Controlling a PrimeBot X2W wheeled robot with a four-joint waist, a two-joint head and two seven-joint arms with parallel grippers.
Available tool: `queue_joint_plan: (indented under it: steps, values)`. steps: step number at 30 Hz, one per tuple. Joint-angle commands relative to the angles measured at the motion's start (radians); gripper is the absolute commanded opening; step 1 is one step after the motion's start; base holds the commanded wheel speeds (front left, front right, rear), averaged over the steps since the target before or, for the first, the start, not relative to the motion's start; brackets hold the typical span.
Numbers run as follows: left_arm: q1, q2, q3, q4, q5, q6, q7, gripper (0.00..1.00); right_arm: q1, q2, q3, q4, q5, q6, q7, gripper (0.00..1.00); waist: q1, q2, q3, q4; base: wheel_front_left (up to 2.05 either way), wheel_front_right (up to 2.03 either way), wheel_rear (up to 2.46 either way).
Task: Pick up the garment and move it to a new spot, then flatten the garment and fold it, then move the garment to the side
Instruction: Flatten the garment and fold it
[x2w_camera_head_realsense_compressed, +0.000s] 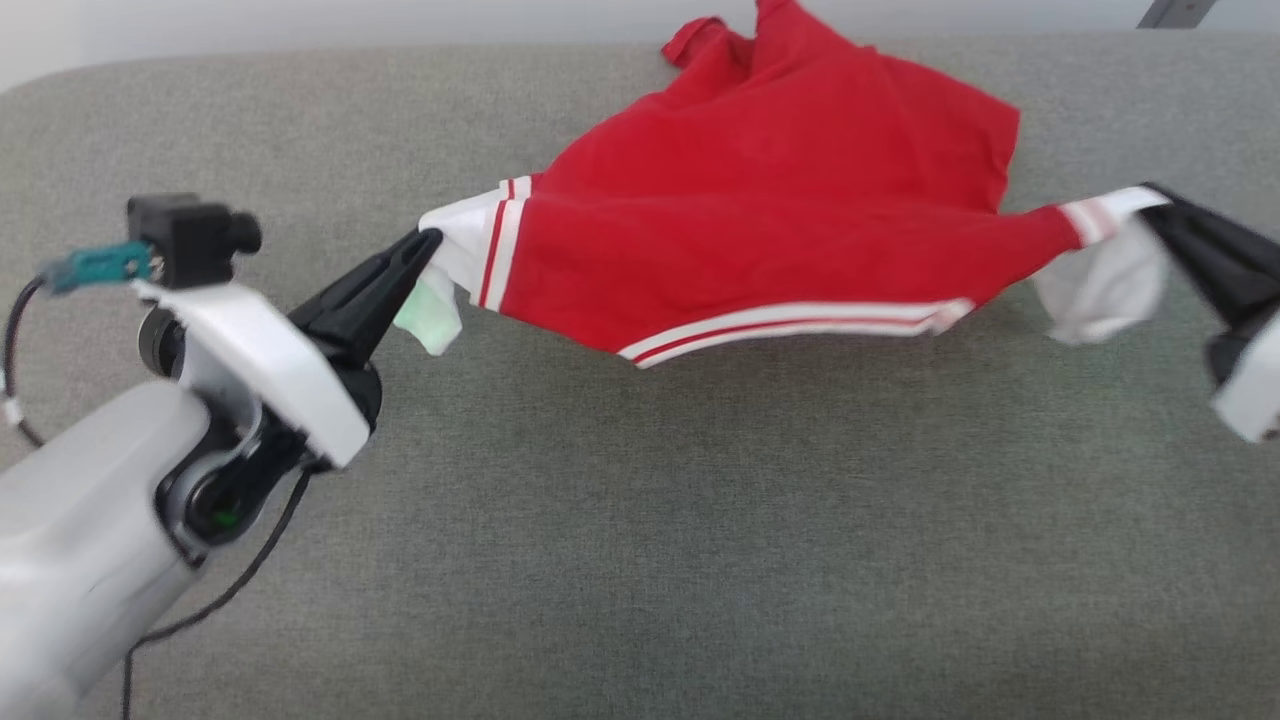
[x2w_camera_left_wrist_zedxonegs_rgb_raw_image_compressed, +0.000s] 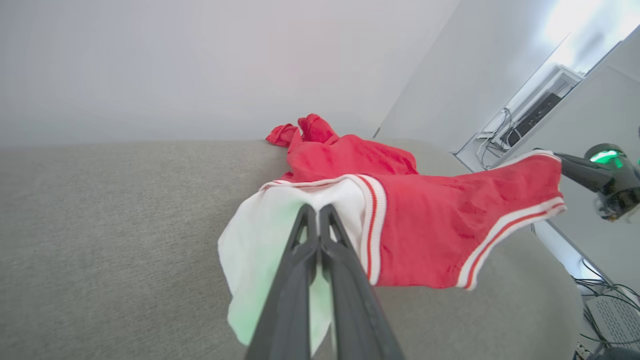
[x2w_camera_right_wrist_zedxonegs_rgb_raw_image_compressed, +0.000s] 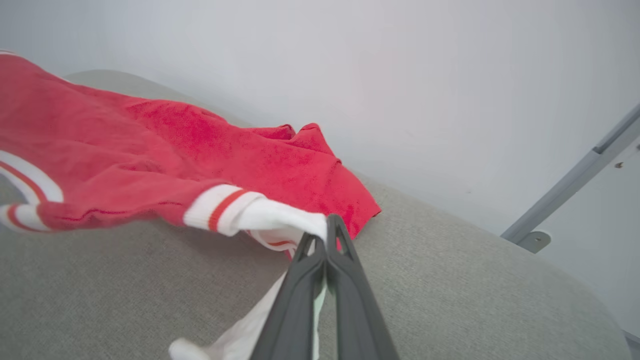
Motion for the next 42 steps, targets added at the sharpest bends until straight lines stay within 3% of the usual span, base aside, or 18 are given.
queue_joint_plan:
  steps: [1,6,9,12,15,21,22,25,28,33,38,42]
  values:
    - [0.029,0.027,0.013,-0.051,-0.004,0.003,-0.024,0.0,0.041,-0.017,-0.043,-0.017,0.01,-0.002,-0.022,0.0,0.0,0.0,-0.013,-0.006,0.0,0.0,0.0]
    - [0.096,0.111,0.082,-0.231,-0.023,0.006,-0.065,0.0,0.166,-0.071,-0.217,-0.095,0.017,-0.002,-0.053,0.0,0.0,0.0,-0.013,-0.01,0.0,0.0,0.0]
    - [0.078,0.113,0.114,-0.259,0.01,0.033,-0.069,0.0,0.2,-0.049,-0.312,-0.125,0.015,-0.002,-0.03,0.0,0.0,0.0,-0.006,-0.014,0.0,0.0,0.0]
    - [0.014,0.064,0.132,-0.187,0.026,0.05,-0.063,0.0,0.165,0.042,-0.362,-0.125,0.027,-0.001,0.014,0.0,0.0,0.0,0.007,-0.021,0.0,0.0,0.0]
    - [-0.096,-0.022,0.163,-0.049,0.012,0.046,-0.045,0.0,0.059,0.138,-0.404,-0.04,0.027,-0.002,0.055,0.0,0.0,0.0,0.038,-0.028,0.0,0.0,0.0]
    - [-0.397,-0.189,0.241,0.3,0.026,0.074,-0.031,0.0,-0.295,0.351,-0.501,0.228,-0.012,-0.001,0.075,0.0,0.0,0.0,0.14,-0.048,0.0,0.0,0.0]
    - [-0.505,-0.235,0.262,0.396,0.035,0.09,-0.041,0.0,-0.427,0.404,-0.542,0.328,-0.035,-0.002,0.056,0.0,0.0,0.0,0.173,-0.05,0.0,0.0,0.0]
    - [-0.652,-0.277,0.301,0.518,0.068,0.102,-0.062,0.0,-0.611,0.483,-0.614,0.473,-0.045,-0.002,0.009,0.0,0.0,0.0,0.212,-0.055,0.0,0.0,0.0]
    - [-0.775,-0.311,0.342,0.61,0.114,0.111,-0.074,0.0,-0.772,0.53,-0.653,0.601,-0.09,-0.002,-0.047,0.0,0.0,0.0,0.237,-0.06,0.0,0.0,0.0]
    - [-0.897,-0.343,0.554,0.635,0.247,0.097,-0.074,0.0,-0.953,0.555,-0.679,0.723,-0.163,-0.003,-0.124,0.0,0.0,0.0,0.265,-0.056,0.0,0.0,0.0]
    - [-0.847,-0.394,0.621,0.667,0.32,0.048,-0.075,0.0,-0.966,0.562,-0.643,0.741,-0.198,-0.002,-0.139,0.0,0.0,0.0,0.259,-0.04,0.0,0.0,0.0]
    - [-0.733,-0.422,0.642,0.716,0.313,0.01,-0.075,0.0,-0.864,0.577,-0.576,0.698,-0.157,-0.002,-0.118,0.0,0.0,0.0,0.252,-0.034,0.0,0.0,0.0]
